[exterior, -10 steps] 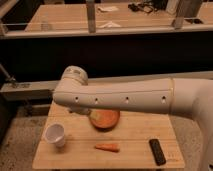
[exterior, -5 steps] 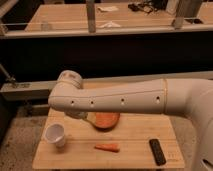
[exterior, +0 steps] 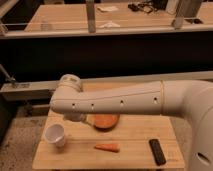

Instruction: Place the ceramic cup in the ceramic bowl

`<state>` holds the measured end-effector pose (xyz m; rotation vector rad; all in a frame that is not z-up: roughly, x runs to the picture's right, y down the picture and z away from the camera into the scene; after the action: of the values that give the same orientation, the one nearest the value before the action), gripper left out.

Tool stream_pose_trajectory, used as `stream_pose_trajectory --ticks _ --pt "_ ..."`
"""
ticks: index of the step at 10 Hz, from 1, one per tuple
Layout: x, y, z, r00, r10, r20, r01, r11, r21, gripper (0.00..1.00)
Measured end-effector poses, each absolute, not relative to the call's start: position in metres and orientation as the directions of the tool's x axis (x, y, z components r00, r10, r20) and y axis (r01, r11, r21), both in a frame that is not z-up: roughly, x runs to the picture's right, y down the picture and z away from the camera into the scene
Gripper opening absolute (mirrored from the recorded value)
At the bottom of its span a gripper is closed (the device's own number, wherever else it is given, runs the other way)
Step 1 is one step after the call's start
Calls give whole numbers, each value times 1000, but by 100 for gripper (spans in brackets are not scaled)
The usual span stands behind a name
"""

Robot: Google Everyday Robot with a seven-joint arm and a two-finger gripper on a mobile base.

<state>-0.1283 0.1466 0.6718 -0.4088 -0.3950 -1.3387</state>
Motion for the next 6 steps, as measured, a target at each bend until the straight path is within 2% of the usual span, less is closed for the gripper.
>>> stream_pose_trajectory --ticks 6 --pt "-143 171 693 90 -846 525 993 115 15 80"
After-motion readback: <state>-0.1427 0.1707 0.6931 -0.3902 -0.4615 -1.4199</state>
